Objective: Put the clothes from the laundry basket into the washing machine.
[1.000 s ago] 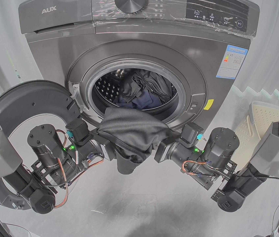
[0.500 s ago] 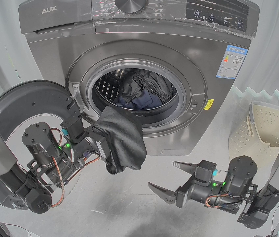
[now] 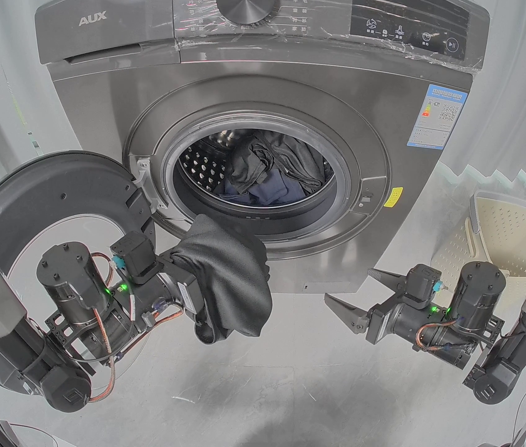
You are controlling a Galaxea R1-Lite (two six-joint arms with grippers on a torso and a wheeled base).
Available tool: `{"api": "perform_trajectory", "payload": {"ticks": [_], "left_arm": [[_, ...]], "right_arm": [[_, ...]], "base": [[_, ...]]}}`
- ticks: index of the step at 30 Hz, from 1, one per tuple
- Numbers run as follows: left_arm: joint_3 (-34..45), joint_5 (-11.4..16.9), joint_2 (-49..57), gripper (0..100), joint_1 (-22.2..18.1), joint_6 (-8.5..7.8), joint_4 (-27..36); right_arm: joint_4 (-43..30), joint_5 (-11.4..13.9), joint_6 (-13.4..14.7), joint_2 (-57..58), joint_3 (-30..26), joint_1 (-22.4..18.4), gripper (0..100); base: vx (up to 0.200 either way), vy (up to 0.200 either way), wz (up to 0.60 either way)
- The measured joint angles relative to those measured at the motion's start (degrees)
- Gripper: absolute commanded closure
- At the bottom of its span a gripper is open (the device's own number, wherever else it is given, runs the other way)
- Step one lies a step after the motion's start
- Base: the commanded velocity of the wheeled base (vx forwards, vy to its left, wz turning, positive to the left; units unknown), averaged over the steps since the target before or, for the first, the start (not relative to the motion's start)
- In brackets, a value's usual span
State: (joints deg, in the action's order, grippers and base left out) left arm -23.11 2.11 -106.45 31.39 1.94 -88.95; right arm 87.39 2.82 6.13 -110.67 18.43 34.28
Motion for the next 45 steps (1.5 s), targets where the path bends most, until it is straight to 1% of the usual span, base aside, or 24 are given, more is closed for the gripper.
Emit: {"api": "perform_trajectory", "payload": {"ticks": [6,21,28,32,38,42,45], "left_arm": [[0.16,0.24,0.05,100,-0.2,-0.22,-0.05],[0.57,0.21,-0.06,100,0.63,-0.55,-0.02],[1.49,-0.15,-0.35,100,4.22,-0.63,-0.02],[2.15,-0.26,-0.5,100,5.6,-0.61,-0.02],[2.61,-0.34,-0.63,100,6.18,-0.57,-0.02],[2.17,-0.33,-1.13,100,6.29,-0.02,-0.02],[1.16,-0.39,-2.54,100,6.64,-0.39,-0.05]], "right_arm": [[-0.02,-0.06,0.07,-0.11,1.02,-0.71,0],[-0.11,-0.09,0.35,-0.41,0.45,0.48,0],[-0.05,0.07,0.0,-0.46,-2.07,2.57,0],[0.02,0.22,-0.12,-0.5,-3.61,4.08,0],[0.02,0.24,-0.17,-0.3,-5.84,7.28,0],[0.0,0.18,-0.15,0.35,-6.89,8.96,0],[0.0,0.18,-0.17,0.63,-7.35,9.51,0]], "base": [[0.2,0.0,0.0],[0.2,0.0,0.0],[0.0,0.0,0.0],[0.0,0.0,0.0],[0.0,0.0,0.0],[0.0,0.0,0.0],[0.0,0.0,0.0]]}}
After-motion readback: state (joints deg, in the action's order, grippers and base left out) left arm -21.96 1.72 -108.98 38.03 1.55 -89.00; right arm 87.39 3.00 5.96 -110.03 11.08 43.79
